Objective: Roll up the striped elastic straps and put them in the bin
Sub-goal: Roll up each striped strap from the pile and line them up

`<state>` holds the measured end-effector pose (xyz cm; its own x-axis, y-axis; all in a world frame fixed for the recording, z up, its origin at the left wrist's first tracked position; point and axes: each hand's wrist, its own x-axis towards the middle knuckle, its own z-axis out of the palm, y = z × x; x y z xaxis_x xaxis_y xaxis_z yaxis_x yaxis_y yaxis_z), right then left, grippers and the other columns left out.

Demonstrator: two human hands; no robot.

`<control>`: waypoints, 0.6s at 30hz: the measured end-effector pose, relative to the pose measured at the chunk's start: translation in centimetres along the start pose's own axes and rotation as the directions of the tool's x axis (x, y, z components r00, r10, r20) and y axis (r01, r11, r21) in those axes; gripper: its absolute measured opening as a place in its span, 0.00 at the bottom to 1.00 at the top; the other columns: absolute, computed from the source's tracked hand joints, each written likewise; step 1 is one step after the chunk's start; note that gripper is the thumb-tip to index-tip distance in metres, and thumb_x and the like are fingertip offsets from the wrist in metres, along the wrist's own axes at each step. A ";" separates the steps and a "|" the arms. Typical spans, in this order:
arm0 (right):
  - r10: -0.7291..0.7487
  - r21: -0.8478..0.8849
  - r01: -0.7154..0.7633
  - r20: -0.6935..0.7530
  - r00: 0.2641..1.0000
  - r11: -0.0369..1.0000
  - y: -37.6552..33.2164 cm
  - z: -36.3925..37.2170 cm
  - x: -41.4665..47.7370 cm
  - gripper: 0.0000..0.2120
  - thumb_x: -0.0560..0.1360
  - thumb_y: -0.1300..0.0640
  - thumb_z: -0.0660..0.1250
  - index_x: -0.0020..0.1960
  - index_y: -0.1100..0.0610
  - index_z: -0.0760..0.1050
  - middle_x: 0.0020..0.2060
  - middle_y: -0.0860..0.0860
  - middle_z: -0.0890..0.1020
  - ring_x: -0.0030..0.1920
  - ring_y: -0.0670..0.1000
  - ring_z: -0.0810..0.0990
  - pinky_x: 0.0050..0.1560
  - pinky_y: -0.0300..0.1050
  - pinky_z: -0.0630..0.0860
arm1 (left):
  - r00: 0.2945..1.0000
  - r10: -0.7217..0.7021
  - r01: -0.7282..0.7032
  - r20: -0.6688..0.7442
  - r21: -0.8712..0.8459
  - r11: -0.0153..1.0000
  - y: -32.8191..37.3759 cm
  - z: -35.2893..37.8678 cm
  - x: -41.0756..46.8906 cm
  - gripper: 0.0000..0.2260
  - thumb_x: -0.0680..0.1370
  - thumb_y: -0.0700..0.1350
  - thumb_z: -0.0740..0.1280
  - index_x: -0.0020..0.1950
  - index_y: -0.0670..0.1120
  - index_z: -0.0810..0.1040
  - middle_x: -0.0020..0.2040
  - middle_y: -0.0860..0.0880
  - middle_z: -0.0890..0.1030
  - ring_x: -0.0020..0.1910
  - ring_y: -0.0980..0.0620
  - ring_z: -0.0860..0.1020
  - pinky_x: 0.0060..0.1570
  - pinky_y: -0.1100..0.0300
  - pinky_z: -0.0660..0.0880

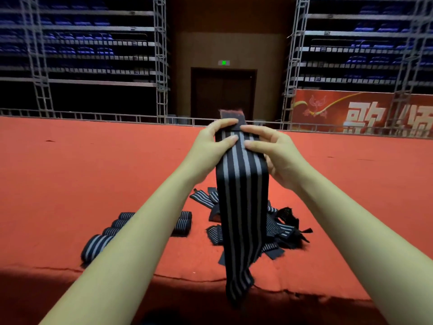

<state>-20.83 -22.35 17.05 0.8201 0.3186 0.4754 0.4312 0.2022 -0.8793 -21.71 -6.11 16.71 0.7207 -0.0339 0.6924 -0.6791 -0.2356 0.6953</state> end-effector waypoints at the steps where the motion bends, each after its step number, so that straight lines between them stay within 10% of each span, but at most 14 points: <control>1: -0.010 0.008 0.010 0.008 1.000 1.000 -0.4 0.3 0.0 0.15 0.75 0.69 0.65 0.59 0.56 0.77 0.53 0.54 0.83 0.49 0.52 0.83 0.50 0.49 0.80 | 1.000 0.005 -0.005 -0.004 0.008 1.000 0.5 -0.3 0.0 0.16 0.78 0.37 0.66 0.65 0.46 0.75 0.59 0.53 0.76 0.55 0.64 0.75 0.54 0.74 0.72; 12: 0.300 -0.172 -0.293 0.014 0.954 0.940 12.4 0.4 -2.6 0.20 0.76 0.70 0.65 0.66 0.57 0.71 0.55 0.52 0.79 0.47 0.48 0.81 0.31 0.41 0.78 | 0.951 -0.290 0.262 0.103 0.224 0.939 -11.0 0.2 -6.2 0.18 0.77 0.35 0.66 0.67 0.45 0.74 0.63 0.50 0.76 0.61 0.57 0.72 0.56 0.76 0.67; 18: 0.381 -0.352 -0.366 -0.029 0.924 0.862 22.1 -0.5 -3.8 0.18 0.75 0.70 0.66 0.62 0.57 0.75 0.57 0.54 0.78 0.53 0.49 0.78 0.53 0.47 0.78 | 0.882 -0.459 0.416 0.104 0.285 0.863 -19.5 1.8 -9.9 0.21 0.74 0.32 0.68 0.65 0.47 0.75 0.64 0.47 0.76 0.64 0.53 0.73 0.69 0.57 0.66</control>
<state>-14.24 -19.60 -4.22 0.9331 0.3442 0.1039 0.2037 -0.2681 -0.9416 -15.33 -2.92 -4.09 0.9622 -0.0222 0.2715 -0.2465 -0.4947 0.8334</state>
